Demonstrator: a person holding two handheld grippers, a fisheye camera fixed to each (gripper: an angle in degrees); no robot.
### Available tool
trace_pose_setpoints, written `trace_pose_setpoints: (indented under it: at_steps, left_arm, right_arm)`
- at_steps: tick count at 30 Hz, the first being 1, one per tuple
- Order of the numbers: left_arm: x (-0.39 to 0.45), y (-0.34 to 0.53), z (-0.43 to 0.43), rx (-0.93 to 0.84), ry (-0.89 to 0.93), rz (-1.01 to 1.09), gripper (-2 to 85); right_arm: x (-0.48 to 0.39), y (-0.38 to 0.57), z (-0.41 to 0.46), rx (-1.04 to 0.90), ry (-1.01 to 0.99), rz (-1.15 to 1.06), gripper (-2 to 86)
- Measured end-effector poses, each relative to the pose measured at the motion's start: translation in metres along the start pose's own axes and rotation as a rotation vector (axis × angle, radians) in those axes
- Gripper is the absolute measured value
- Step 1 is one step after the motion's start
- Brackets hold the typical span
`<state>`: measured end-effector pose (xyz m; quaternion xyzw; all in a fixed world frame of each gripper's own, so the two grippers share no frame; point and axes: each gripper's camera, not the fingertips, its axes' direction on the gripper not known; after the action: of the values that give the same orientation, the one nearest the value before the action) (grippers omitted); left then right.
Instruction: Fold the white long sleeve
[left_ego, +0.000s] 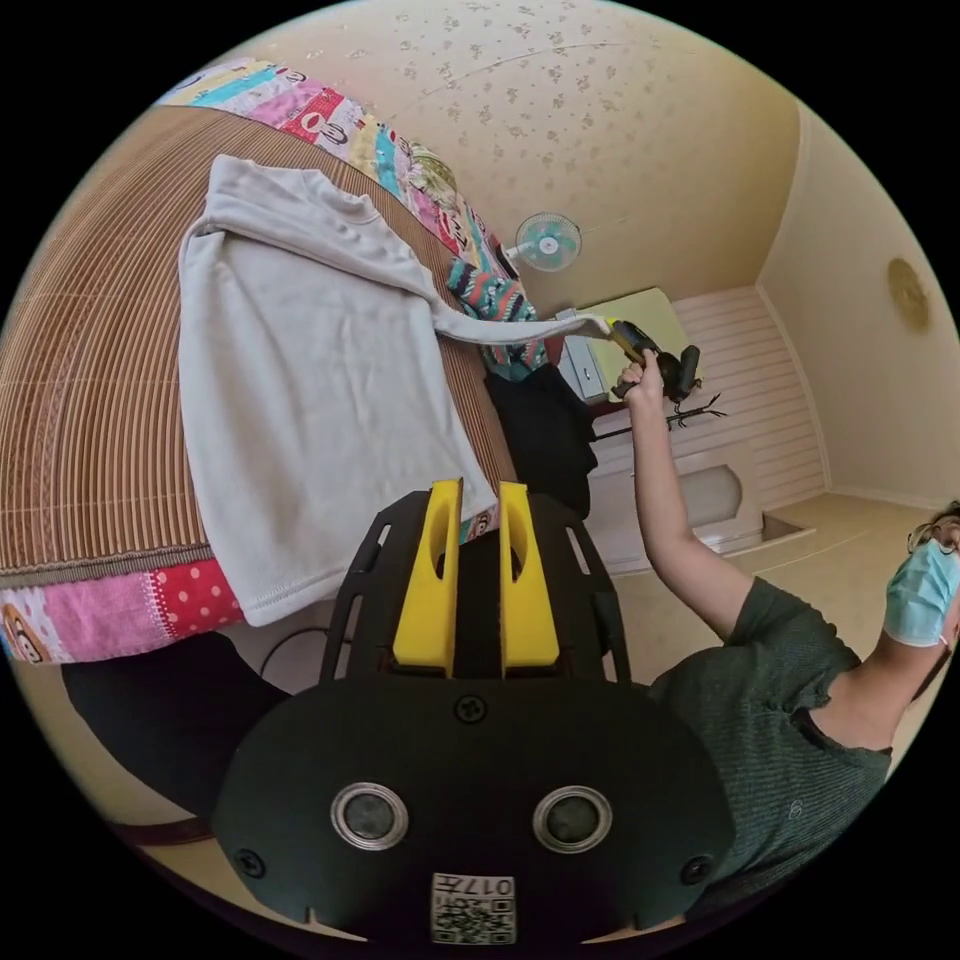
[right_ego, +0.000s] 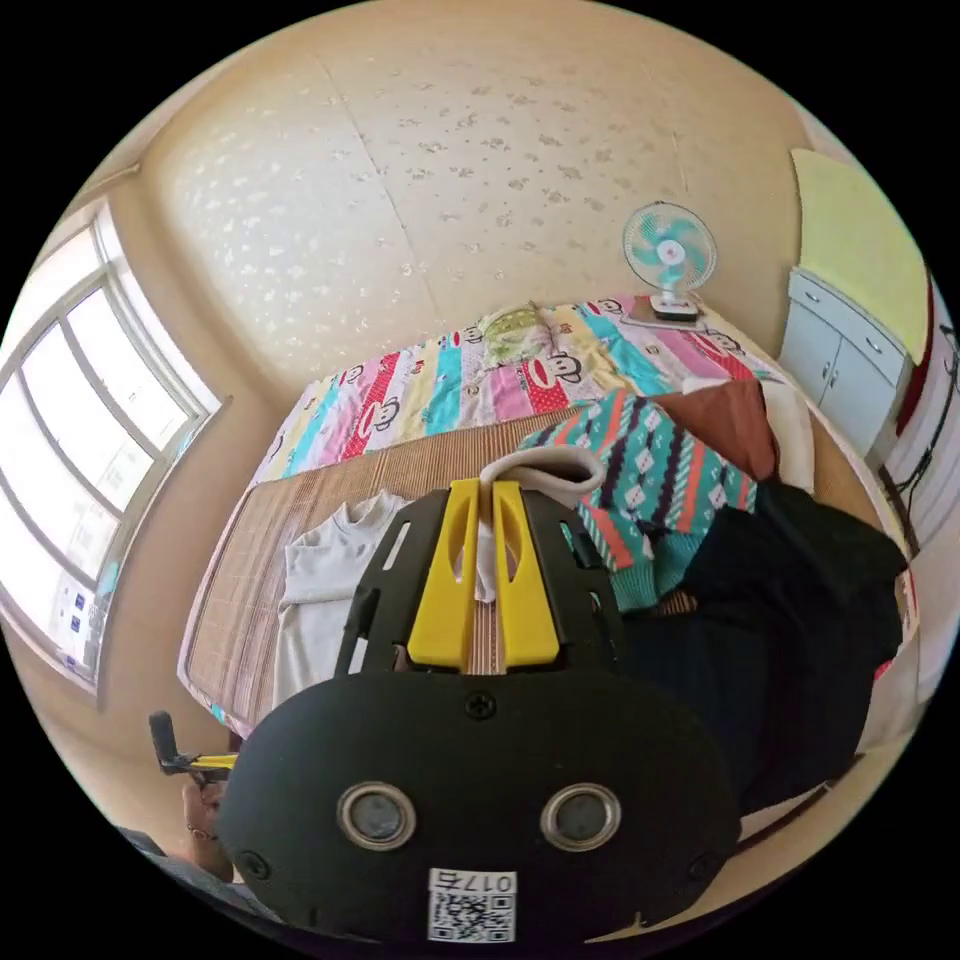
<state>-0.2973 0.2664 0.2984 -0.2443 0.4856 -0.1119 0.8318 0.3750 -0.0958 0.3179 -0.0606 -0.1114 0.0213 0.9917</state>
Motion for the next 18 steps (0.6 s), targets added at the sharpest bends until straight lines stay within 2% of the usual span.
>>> trace_pose_setpoints:
  at_steps: [3, 4, 7, 10, 12, 14, 18]
  left_arm:
    - [0.003, 0.01, 0.005, 0.016, 0.009, -0.013, 6.6]
    - [0.002, 0.014, 0.009, 0.015, 0.013, -0.026, 6.6]
    - [-0.004, 0.023, 0.018, -0.004, 0.007, -0.072, 6.6]
    - [-0.009, 0.028, 0.023, -0.01, -0.02, -0.095, 7.0]
    - [-0.015, 0.03, 0.024, -0.006, -0.084, -0.112, 7.5]
    - [-0.024, 0.032, 0.027, -0.018, -0.119, -0.146, 7.5]
    - [-0.028, 0.034, 0.036, -0.011, -0.174, -0.146, 7.4]
  right_arm:
    - [-0.118, -0.036, 0.023, 0.036, -0.167, -0.265, 3.3]
    - [-0.162, -0.037, 0.044, 0.008, -0.28, -0.348, 3.5]
    - [-0.262, -0.01, 0.124, -0.149, -0.569, -0.48, 4.2]
    - [-0.32, 0.051, 0.227, -0.435, -0.737, -0.445, 6.5]
    - [-0.331, 0.092, 0.272, -0.574, -0.734, -0.464, 7.8]
    - [-0.317, 0.14, 0.302, -0.67, -0.601, -0.458, 8.6]
    - [-0.276, 0.208, 0.292, -0.677, -0.413, -0.488, 8.3]
